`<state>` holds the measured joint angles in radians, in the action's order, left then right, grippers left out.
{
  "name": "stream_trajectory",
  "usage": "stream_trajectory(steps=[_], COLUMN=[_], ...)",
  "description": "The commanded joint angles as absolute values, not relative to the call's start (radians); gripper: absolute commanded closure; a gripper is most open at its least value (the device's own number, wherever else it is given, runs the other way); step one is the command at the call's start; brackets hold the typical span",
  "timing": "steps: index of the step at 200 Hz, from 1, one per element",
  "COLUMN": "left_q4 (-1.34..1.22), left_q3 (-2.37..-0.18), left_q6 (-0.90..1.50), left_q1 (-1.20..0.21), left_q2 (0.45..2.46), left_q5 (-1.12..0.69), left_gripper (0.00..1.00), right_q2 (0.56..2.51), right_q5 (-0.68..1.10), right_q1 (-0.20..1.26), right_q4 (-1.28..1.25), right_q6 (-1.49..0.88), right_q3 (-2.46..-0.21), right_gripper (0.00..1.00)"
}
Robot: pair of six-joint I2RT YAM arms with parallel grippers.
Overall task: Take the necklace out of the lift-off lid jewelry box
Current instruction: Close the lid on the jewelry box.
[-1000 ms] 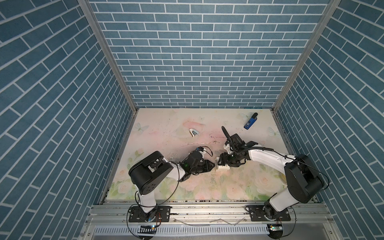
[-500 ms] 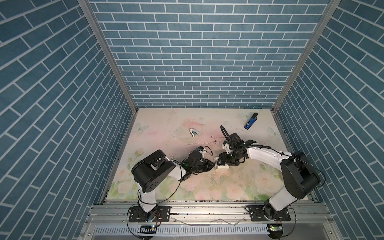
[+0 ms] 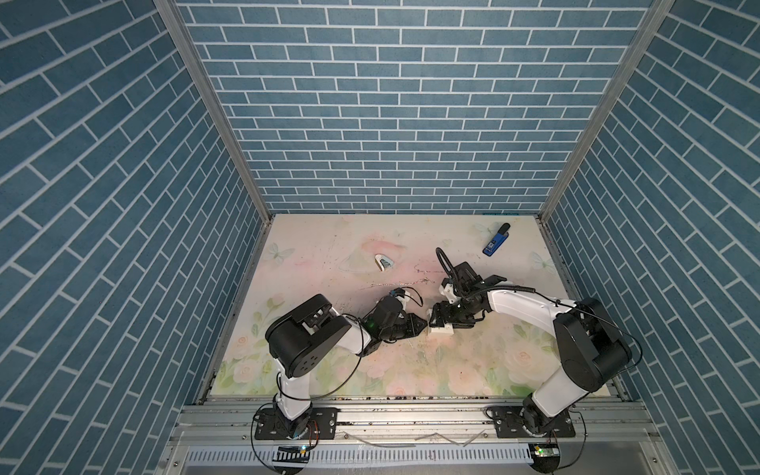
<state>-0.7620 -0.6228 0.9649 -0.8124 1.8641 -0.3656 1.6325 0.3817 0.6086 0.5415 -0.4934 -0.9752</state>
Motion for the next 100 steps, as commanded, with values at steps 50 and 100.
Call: stream_trajectory(steps=[50,100], left_q4=[-0.785,-0.807], left_q3=[-0.64,-0.627], left_q6=[0.962,0.97], left_q1=[-0.838,-0.838], left_q2=[1.893,1.896], left_q5=[-0.388,-0.384], left_gripper=[0.78,0.78], right_q2=[1.638,1.608], right_q5=[0.514,0.558], right_q1=[0.613,0.565], right_q4=[0.505,0.454], right_q6=[-0.485,-0.531], right_q3=[-1.001,-0.95], right_gripper=[0.2,0.18])
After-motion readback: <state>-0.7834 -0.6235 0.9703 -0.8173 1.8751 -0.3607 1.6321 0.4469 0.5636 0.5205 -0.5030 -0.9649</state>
